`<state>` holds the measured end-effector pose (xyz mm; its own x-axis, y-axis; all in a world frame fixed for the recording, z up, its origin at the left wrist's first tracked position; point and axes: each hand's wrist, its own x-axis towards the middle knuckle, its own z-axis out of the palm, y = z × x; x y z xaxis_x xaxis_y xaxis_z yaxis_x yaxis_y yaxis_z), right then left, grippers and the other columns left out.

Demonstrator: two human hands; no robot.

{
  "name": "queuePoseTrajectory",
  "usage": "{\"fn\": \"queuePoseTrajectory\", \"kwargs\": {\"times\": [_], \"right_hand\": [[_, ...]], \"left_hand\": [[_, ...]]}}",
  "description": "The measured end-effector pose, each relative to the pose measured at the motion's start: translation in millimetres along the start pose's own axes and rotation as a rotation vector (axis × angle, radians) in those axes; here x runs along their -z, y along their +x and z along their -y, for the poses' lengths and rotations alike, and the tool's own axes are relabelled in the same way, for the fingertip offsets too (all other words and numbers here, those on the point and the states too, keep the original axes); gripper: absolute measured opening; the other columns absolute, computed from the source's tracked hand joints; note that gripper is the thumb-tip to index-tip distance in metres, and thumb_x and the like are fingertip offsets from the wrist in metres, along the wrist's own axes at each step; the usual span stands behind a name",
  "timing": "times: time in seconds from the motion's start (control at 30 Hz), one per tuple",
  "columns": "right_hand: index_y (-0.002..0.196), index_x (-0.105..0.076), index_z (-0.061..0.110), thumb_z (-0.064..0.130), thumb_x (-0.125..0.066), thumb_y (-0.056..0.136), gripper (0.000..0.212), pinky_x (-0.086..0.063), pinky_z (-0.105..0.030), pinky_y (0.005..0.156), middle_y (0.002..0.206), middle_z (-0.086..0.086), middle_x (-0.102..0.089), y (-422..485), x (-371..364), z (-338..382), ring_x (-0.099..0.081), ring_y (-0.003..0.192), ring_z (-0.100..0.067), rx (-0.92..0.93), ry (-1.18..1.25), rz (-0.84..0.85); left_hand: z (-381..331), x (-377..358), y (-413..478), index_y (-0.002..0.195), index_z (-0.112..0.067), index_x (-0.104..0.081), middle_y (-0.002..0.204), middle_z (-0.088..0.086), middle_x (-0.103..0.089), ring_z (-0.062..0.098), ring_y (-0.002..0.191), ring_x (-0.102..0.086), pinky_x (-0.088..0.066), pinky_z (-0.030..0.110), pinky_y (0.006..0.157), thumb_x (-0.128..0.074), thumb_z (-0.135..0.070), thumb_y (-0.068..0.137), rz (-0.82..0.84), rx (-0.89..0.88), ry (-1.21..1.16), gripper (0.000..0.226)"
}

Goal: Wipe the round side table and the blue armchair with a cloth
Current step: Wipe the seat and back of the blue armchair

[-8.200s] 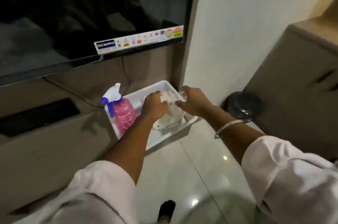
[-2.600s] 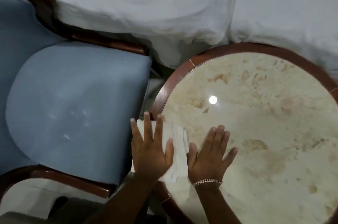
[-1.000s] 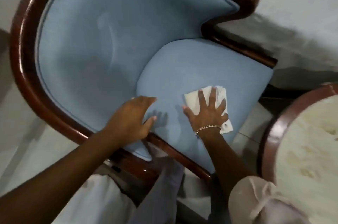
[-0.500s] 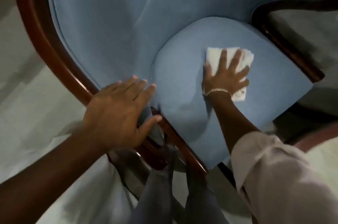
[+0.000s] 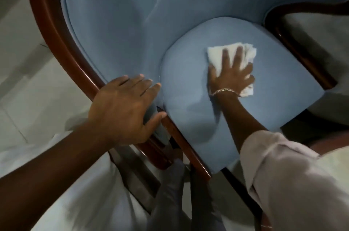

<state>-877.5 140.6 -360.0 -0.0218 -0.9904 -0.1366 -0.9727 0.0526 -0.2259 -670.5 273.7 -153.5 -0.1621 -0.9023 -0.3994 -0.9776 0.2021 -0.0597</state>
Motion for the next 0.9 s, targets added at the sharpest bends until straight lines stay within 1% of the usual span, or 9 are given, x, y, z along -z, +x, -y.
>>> {"fn": "queuePoseTrajectory", "kwargs": {"times": [0.13, 0.23, 0.3, 0.4, 0.53, 0.6, 0.63, 0.73, 0.9], "right_hand": [[0.147, -0.043, 0.04, 0.06, -0.052, 0.086, 0.065, -0.042, -0.059, 0.1, 0.159, -0.003, -0.04, -106, -25, -30, -0.044, 0.137, -0.045, 0.711, -0.119, -0.007], [0.149, -0.039, 0.039, 0.057, -0.05, 0.09, 0.063, -0.041, -0.058, 0.102, 0.162, -0.002, -0.034, -178, -29, -111, -0.043, 0.137, -0.044, 0.905, -0.108, 0.042], [0.153, -0.03, 0.042, 0.06, -0.041, 0.092, 0.064, -0.041, -0.053, 0.095, 0.168, -0.002, -0.018, -170, -24, -147, -0.047, 0.13, -0.046, 0.711, -0.073, 0.073], [0.148, -0.042, 0.036, 0.058, -0.05, 0.087, 0.065, -0.041, -0.05, 0.092, 0.164, -0.009, -0.029, -145, -8, -151, -0.048, 0.124, -0.046, 0.353, -0.086, -0.012], [0.151, -0.037, 0.029, 0.052, -0.051, 0.094, 0.063, -0.038, -0.062, 0.105, 0.165, -0.013, -0.025, -157, -9, -97, -0.037, 0.136, -0.051, -0.634, 0.26, -0.153], [0.151, -0.036, 0.025, 0.05, -0.052, 0.095, 0.064, -0.036, -0.063, 0.104, 0.163, -0.017, -0.025, -170, -4, -57, -0.036, 0.134, -0.053, -0.949, 0.423, -0.118], [0.151, -0.038, 0.023, 0.048, -0.051, 0.094, 0.064, -0.036, -0.063, 0.104, 0.161, -0.02, -0.027, -177, -1, -41, -0.037, 0.132, -0.054, -0.942, 0.411, -0.081], [0.144, -0.051, 0.02, 0.038, -0.062, 0.084, 0.063, -0.038, -0.059, 0.107, 0.155, -0.025, -0.036, -199, 9, -20, -0.04, 0.132, -0.053, -0.589, 0.37, 0.103], [0.13, -0.062, 0.034, 0.027, -0.08, 0.077, 0.057, -0.041, -0.029, 0.099, 0.137, 0.0, -0.064, -138, 55, 21, -0.059, 0.124, -0.02, -0.405, 0.806, 0.393]], "left_hand": [[-1, -1, 1, 0.135, -0.004, -0.059, 0.133, 0.021, -0.066, 0.037, 0.127, -0.06, -0.045, 0.05, 0.105, -0.037, -0.06, 0.092, -0.018, -0.017, 0.013, 0.073], [2, -2, -1, 0.131, -0.003, -0.062, 0.13, 0.021, -0.068, 0.037, 0.124, -0.062, -0.046, 0.05, 0.102, -0.043, -0.055, 0.092, -0.109, -0.031, 0.015, 0.068], [4, -6, 1, 0.13, -0.004, -0.063, 0.128, 0.021, -0.069, 0.037, 0.123, -0.063, -0.046, 0.051, 0.101, -0.046, -0.054, 0.091, -0.146, -0.05, 0.027, 0.066], [3, -11, -1, 0.13, -0.004, -0.062, 0.128, 0.021, -0.07, 0.037, 0.122, -0.064, -0.048, 0.051, 0.101, -0.047, -0.053, 0.09, -0.16, -0.021, 0.017, 0.065], [-3, -10, 0, 0.129, -0.006, -0.064, 0.126, 0.019, -0.071, 0.035, 0.121, -0.065, -0.048, 0.049, 0.102, -0.047, -0.051, 0.091, -0.158, -0.028, 0.001, 0.062], [-4, -7, -3, 0.127, -0.006, -0.065, 0.126, 0.017, -0.072, 0.034, 0.121, -0.065, -0.048, 0.047, 0.101, -0.05, -0.048, 0.089, -0.151, -0.01, -0.029, 0.059], [-4, -6, -3, 0.128, -0.006, -0.065, 0.126, 0.016, -0.072, 0.034, 0.121, -0.065, -0.049, 0.047, 0.102, -0.051, -0.047, 0.089, -0.143, -0.005, -0.04, 0.058], [-4, 1, -5, 0.126, -0.008, -0.067, 0.124, 0.015, -0.072, 0.033, 0.12, -0.065, -0.048, 0.045, 0.102, -0.054, -0.045, 0.087, -0.126, 0.005, -0.094, 0.055], [13, 11, -8, 0.114, -0.013, -0.073, 0.117, 0.008, -0.075, 0.03, 0.118, -0.067, -0.031, 0.049, 0.111, -0.057, -0.05, 0.082, -0.092, -0.219, -0.122, 0.052]]}}
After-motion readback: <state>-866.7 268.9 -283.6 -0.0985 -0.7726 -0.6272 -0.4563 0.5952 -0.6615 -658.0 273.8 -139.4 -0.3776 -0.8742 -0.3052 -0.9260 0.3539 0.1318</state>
